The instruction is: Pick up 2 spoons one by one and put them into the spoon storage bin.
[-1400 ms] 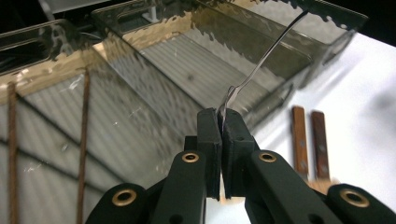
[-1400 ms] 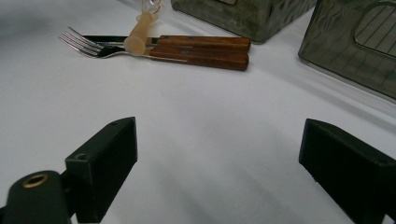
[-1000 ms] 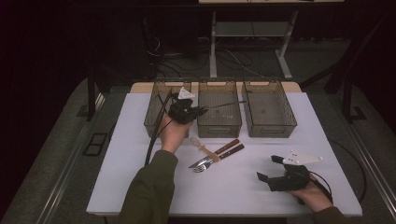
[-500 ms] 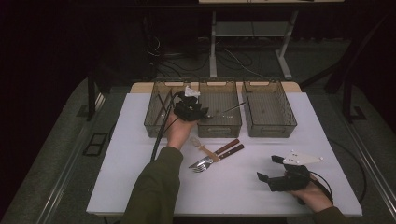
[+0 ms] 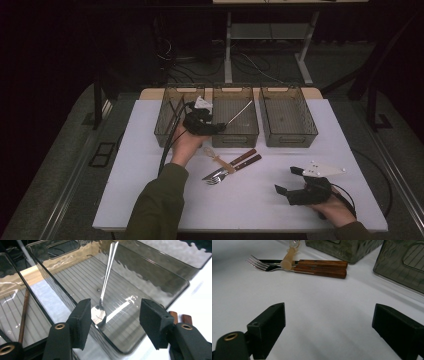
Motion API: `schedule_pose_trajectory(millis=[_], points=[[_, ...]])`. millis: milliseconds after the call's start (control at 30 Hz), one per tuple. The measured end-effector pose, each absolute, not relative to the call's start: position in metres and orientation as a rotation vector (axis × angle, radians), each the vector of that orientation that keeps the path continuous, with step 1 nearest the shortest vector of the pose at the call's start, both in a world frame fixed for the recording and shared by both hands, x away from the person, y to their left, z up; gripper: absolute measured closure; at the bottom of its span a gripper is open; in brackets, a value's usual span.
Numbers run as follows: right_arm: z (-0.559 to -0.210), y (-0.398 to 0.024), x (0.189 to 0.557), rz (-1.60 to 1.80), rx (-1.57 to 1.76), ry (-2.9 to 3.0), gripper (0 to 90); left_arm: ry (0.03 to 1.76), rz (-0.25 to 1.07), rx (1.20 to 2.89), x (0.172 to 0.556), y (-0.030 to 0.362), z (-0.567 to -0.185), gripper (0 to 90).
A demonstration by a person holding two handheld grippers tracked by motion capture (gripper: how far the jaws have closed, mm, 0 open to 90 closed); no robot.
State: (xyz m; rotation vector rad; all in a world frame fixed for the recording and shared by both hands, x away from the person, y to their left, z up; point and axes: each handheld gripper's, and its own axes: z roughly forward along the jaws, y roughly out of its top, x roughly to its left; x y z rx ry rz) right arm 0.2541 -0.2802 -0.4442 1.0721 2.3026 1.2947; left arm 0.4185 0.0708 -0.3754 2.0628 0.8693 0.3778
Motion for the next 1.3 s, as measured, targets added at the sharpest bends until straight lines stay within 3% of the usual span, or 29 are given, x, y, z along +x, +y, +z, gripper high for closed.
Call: schedule_pose_trajectory(millis=[267, 633, 800, 900, 1300], points=[[-0.444, -0.28, 0.254, 1.293, 1.077, 2.304, 11.1, 0.833, 0.324, 2.078, 0.394, 0.082, -0.378, 41.3], [-0.445, -0.279, 0.254, 1.287, 1.08, 2.306, 11.1, 0.762, 0.257, 2.168, 0.374, 0.084, -0.4, 83.1], [-0.445, -0.28, 0.254, 1.288, 1.078, 2.304, 11.1, 0.734, 0.252, 2.214, 0.371, 0.079, -0.409, 83.5], [-0.445, -0.28, 0.254, 1.288, 1.08, 2.306, 11.1, 0.751, 0.261, 2.209, 0.374, 0.079, -0.411, 89.7], [-0.445, -0.279, 0.254, 1.286, 1.079, 2.31, 11.1, 0.763, 0.277, 2.269, 0.386, 0.069, -0.429, 89.9]])
